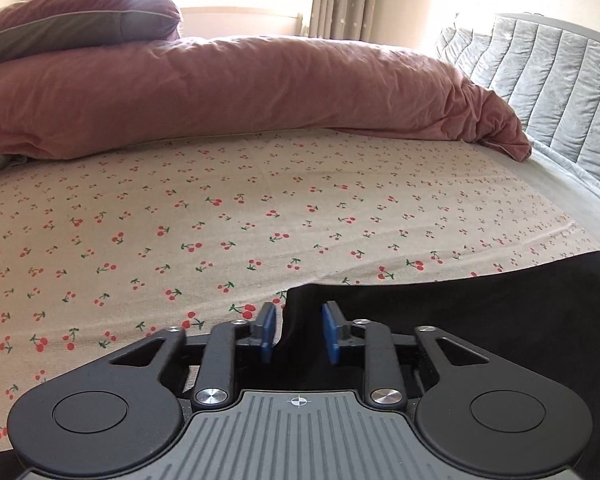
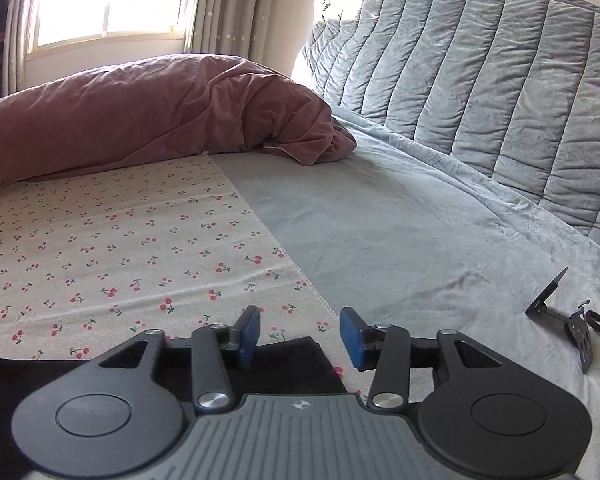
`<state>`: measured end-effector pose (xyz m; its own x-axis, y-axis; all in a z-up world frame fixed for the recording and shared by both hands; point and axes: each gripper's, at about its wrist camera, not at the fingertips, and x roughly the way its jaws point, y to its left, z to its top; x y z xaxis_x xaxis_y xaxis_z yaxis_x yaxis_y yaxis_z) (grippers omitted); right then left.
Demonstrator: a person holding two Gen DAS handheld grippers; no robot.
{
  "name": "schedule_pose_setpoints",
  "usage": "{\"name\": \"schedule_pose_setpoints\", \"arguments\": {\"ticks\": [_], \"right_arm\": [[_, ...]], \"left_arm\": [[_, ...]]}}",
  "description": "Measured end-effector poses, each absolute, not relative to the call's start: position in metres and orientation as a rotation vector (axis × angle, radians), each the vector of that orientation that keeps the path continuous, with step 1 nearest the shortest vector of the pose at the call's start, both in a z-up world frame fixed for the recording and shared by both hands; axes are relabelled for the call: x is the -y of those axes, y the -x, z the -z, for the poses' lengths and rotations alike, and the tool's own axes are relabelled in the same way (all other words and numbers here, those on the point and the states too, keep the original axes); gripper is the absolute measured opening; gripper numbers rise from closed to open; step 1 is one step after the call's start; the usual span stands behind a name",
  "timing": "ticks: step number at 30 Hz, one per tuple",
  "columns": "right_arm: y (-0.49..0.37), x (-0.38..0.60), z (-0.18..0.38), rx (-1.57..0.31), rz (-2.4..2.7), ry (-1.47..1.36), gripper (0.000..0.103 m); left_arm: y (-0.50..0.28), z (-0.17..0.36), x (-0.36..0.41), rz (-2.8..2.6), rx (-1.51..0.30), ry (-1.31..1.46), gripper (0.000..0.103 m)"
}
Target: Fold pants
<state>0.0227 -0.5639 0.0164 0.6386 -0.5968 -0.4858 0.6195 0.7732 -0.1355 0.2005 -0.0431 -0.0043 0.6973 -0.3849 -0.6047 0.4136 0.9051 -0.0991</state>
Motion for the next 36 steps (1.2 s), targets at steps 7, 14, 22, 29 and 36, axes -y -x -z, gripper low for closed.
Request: {"name": "schedule_pose_setpoints", "arguments": {"ticks": [7, 14, 22, 29, 36], "right_arm": [[-0.027, 0.510, -0.032, -0.569, 0.573, -0.049, 0.060], [-0.030, 0.435, -0.039, -0.626, 0.378, -0.065, 0.071], [-0.022, 0.340, -0.036, -0.670, 0.149, -0.099, 0.082], [-0.012, 0.277, -0.019, -0.699, -0.023, -0.076, 0.086], [-0.008, 0.232, -0.003, -0.744, -0.147, -0.008, 0.086]], "left_arm": [[-0.165, -0.011, -0.007, 0.331, -0.706, -0.040, 0.063], [-0.122, -0.020, -0.070, 0.201, -0.757, -0.023, 0.076], [-0.078, -0.023, -0.150, 0.097, -0.810, 0.054, 0.082], [-0.043, -0.026, -0.196, 0.073, -0.791, 0.099, 0.088], [-0.020, -0.026, -0.220, 0.074, -0.796, 0.137, 0.088]]}}
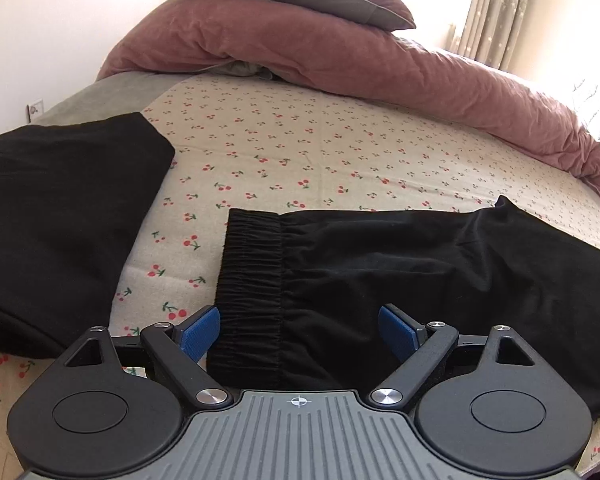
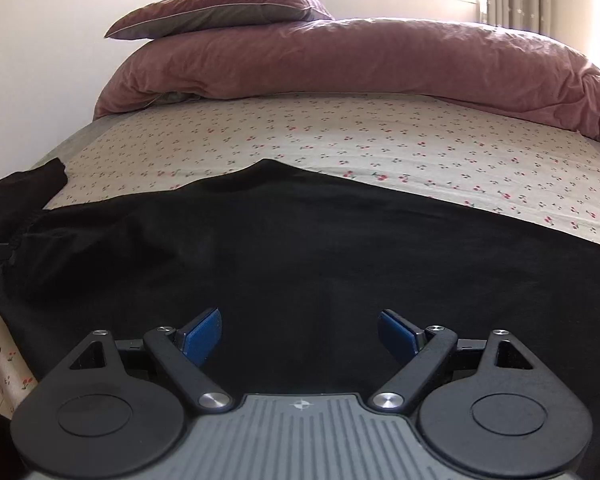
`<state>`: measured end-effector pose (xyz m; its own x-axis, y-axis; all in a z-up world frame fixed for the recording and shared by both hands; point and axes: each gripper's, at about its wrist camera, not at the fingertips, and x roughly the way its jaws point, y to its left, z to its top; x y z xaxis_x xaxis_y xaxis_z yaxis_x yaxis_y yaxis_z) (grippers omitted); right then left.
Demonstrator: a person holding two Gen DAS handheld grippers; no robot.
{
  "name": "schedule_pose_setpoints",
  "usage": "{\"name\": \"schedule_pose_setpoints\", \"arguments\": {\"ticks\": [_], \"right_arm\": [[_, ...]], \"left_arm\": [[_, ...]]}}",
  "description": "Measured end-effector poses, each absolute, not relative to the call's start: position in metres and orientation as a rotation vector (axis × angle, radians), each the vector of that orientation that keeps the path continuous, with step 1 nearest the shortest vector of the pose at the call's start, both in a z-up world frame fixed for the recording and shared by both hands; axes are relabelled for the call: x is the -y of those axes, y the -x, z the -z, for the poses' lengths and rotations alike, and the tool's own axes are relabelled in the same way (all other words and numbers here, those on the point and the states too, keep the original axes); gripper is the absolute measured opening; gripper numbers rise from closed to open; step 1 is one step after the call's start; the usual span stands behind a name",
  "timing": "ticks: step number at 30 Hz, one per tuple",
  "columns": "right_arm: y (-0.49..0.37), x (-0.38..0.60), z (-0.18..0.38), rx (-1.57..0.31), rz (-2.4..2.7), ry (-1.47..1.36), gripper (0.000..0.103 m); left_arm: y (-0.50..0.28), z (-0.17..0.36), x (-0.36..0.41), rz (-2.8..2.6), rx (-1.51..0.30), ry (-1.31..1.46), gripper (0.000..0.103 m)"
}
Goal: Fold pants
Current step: 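Grasp the waistband with the left gripper while the right gripper hovers over the pants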
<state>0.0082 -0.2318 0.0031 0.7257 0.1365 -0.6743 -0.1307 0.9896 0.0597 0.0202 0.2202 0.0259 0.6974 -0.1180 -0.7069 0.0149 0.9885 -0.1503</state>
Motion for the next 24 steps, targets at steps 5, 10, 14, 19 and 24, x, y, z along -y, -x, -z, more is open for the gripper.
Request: {"name": "schedule_pose_setpoints", "arguments": {"ticks": [5, 10, 14, 19, 24], "right_arm": [[0.001, 0.203, 0.008, -0.775, -0.260, 0.077, 0.086], [0.010, 0.186, 0.021, -0.804, -0.315, 0.134, 0.086], [0.013, 0.178, 0.029, -0.799, -0.326, 0.191, 0.086], [0.011, 0.179, 0.028, -0.842, -0.336, 0.197, 0.086], [0.013, 0.180, 0.025, -0.856, -0.333, 0.197, 0.086]], "left_arm": [[-0.023, -0.014, -0.245, -0.008, -0.856, 0.253, 0.084], [-0.027, -0.002, -0.263, 0.014, -0.902, 0.398, 0.053], [-0.024, -0.005, -0.255, -0.013, -0.892, 0.363, 0.044], [-0.025, -0.003, -0.241, -0.046, -0.912, 0.224, 0.044], [-0.024, -0.011, -0.225, -0.077, -0.877, 0.084, 0.052]]}}
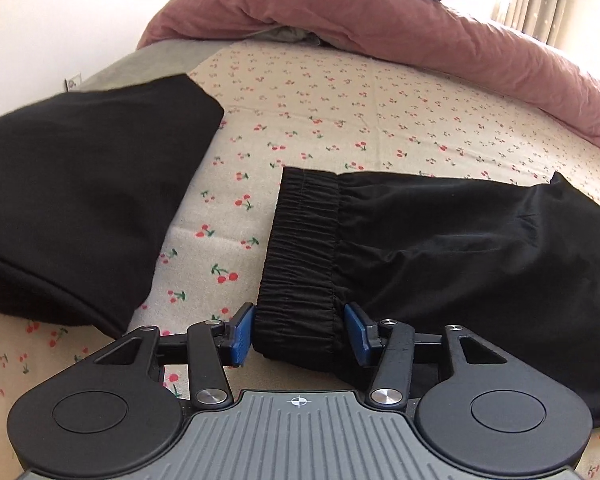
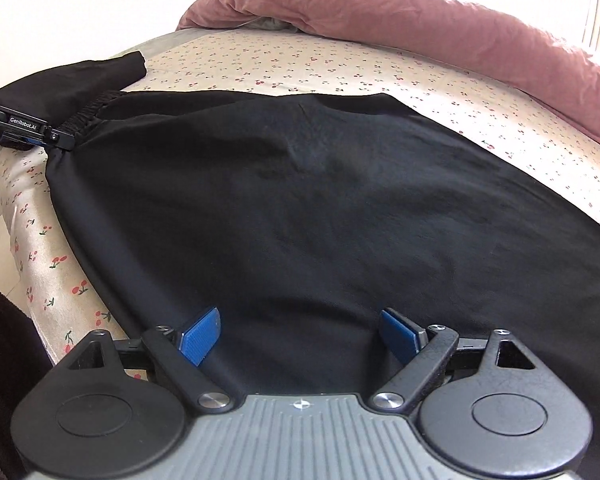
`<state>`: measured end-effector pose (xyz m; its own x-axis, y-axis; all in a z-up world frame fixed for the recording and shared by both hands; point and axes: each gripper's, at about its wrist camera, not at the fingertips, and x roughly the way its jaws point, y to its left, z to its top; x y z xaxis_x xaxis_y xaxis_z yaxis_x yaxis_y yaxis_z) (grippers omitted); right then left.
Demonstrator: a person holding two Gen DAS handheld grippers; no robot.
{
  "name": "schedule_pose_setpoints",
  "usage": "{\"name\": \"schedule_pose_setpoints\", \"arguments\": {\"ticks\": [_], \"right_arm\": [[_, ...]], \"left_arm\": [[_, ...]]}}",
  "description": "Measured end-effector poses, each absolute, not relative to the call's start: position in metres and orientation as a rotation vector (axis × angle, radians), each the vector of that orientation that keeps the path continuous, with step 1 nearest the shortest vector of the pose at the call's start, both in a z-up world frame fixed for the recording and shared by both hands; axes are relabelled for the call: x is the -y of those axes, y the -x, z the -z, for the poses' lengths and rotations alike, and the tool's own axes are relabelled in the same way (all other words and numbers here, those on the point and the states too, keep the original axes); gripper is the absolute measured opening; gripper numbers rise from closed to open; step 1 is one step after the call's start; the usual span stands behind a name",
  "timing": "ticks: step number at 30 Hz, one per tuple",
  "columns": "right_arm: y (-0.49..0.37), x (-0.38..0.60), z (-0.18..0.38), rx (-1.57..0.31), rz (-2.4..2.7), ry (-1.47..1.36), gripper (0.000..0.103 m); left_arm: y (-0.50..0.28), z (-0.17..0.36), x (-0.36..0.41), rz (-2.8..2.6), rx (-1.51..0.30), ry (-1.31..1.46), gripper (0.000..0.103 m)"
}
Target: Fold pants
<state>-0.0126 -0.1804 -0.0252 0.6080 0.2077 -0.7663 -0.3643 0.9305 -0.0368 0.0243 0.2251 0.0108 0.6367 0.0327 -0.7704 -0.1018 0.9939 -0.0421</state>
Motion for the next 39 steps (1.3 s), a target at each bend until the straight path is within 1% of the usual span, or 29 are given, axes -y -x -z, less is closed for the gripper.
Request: {"name": "schedule_pose_setpoints", "arguments": {"ticks": [1, 2, 3, 6, 9, 15, 17, 21, 24, 26, 28, 29, 33, 37, 39], "right_arm": [[0.015, 0.182, 0.024, -0.856, -0.328, 0.191, 0.085], [0.016, 0.183, 0.022, -0.853, -0.325, 0.187, 0.085], [0.016, 0.185, 0.020, -0.845, -0.320, 0.183, 0.085], [0.016, 0.197, 0.014, -0.810, -0.270, 0.163, 0.085], [0.011, 0.216, 0.009, -0.796, -0.199, 0.108, 0.086], [0.001, 0.246, 0.009, -0.788, -0.088, 0.017, 0.086], [-0.001, 0.252, 0.011, -0.782, -0.054, 0.032, 0.086], [-0.004, 0.268, 0.017, -0.794, -0.013, 0.017, 0.086], [-0.004, 0.287, 0.023, -0.817, 0.024, 0.001, 0.086], [0.001, 0.299, 0.026, -0.819, 0.044, -0.012, 0.086], [0.006, 0.307, 0.025, -0.813, 0.048, -0.022, 0.086], [0.009, 0.311, 0.024, -0.812, 0.059, -0.028, 0.086], [0.018, 0.325, 0.015, -0.793, 0.100, -0.040, 0.086], [0.022, 0.350, 0.002, -0.745, 0.194, -0.078, 0.086], [0.026, 0.369, -0.004, -0.719, 0.256, -0.118, 0.086]], "left_arm": [[-0.023, -0.016, -0.223, -0.099, -0.846, 0.069, 0.060], [-0.021, -0.022, -0.220, -0.117, -0.803, 0.052, 0.066], [-0.019, -0.028, -0.216, -0.124, -0.765, 0.035, 0.067], [-0.018, -0.042, -0.202, -0.071, -0.690, 0.029, 0.069], [-0.025, -0.048, -0.180, 0.042, -0.664, 0.063, 0.069], [-0.063, -0.028, -0.114, 0.266, -0.725, 0.125, 0.067], [-0.072, -0.021, -0.093, 0.318, -0.717, 0.108, 0.065], [-0.084, -0.006, -0.062, 0.319, -0.717, 0.030, 0.065], [-0.096, 0.012, -0.059, 0.220, -0.787, -0.047, 0.067], [-0.096, 0.017, -0.063, 0.173, -0.793, -0.091, 0.070], [-0.090, 0.013, -0.070, 0.169, -0.785, -0.089, 0.070], [-0.087, 0.010, -0.074, 0.176, -0.781, -0.076, 0.068], [-0.076, -0.003, -0.082, 0.216, -0.741, -0.026, 0.069], [-0.068, -0.015, -0.079, 0.265, -0.722, 0.018, 0.077], [-0.068, -0.017, -0.074, 0.296, -0.733, 0.045, 0.079]]}}
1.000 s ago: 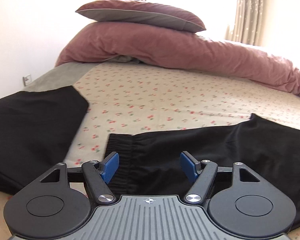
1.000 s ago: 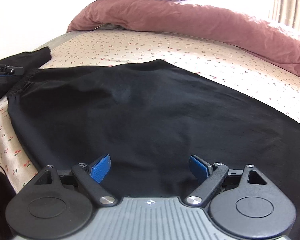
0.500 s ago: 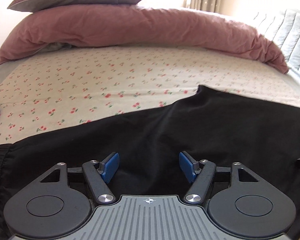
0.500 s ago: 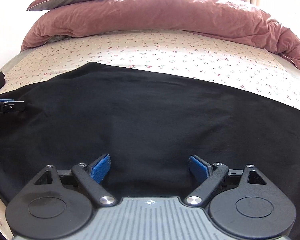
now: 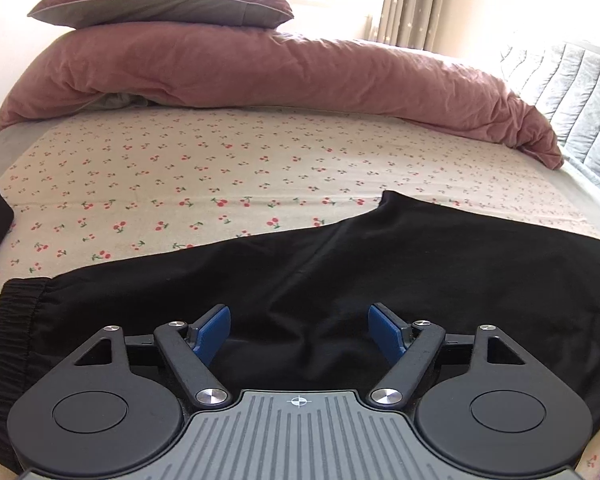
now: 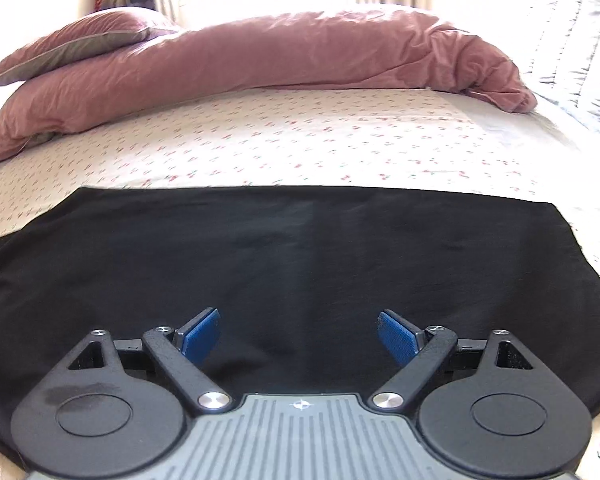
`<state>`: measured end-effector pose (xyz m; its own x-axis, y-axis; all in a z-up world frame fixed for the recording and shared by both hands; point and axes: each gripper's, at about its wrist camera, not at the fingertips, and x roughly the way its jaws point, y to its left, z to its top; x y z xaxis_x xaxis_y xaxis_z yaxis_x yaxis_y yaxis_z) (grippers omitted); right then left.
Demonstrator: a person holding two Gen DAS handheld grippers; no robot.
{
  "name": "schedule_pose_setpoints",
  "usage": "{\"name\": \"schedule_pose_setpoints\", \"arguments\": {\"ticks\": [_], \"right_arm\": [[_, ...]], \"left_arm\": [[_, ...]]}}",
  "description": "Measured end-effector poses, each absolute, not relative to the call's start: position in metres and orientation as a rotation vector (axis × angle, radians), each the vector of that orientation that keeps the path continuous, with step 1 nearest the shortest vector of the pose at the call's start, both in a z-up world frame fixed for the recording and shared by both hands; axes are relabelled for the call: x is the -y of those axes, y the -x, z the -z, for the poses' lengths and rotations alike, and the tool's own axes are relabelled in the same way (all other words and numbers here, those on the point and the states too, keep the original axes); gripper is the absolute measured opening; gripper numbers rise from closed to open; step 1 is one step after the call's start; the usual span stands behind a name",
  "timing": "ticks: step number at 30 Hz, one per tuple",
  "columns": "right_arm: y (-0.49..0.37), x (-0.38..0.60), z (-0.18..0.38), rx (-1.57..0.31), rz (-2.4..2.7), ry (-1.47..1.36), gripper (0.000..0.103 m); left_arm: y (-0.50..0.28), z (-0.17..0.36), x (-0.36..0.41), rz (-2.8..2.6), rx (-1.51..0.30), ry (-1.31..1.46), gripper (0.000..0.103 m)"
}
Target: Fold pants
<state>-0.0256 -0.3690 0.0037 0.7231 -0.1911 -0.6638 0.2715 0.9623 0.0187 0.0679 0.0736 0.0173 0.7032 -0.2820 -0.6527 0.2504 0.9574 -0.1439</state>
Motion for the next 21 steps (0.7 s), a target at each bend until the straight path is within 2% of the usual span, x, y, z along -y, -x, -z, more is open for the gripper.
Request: {"name": "schedule_pose_setpoints", "arguments": {"ticks": [5, 14, 21], "right_arm": [[0.043, 0.423, -0.013, -0.658, 0.461, -0.202, 0.086], [0.116, 0.526, -0.007, -0.544, 0.794, -0.510, 0.085], [0.148, 0.567, 0.019, -0.541, 0.888, -0.691, 0.060]], "left_arm": [[-0.063, -0.017, -0.056, 0.368, -0.756, 0.084, 0.089], [-0.058, -0.014, -0.026, 0.447, -0.758, 0.087, 0.094], [-0.054, -0.012, -0.009, 0.475, -0.749, 0.053, 0.094]]}}
